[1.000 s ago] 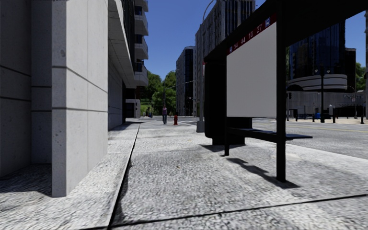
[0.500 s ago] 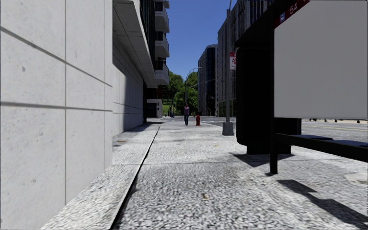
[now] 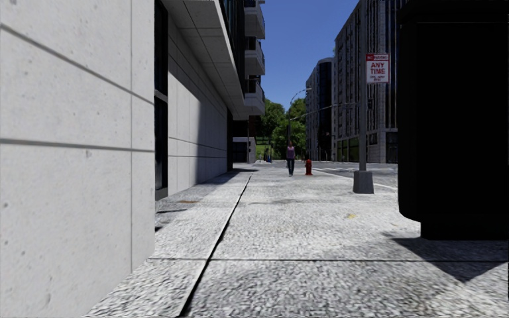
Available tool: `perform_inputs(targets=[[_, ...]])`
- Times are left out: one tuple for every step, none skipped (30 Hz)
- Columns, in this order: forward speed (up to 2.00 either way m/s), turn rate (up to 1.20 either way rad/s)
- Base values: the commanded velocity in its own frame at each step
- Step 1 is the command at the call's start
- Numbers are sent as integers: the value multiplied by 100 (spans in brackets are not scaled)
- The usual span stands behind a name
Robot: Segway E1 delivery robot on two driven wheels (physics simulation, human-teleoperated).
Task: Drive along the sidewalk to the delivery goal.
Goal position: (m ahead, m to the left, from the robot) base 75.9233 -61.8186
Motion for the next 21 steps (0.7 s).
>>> perform_inputs(targets=[[200, 36], [200, 0], [200, 0], [200, 0], [200, 0], [200, 0], [200, 0], [200, 0], [200, 0], [200, 0], [200, 0], [200, 0], [200, 0], [200, 0], [200, 0], [200, 0], [200, 0], [200, 0], [200, 0], [200, 0], [200, 0]])
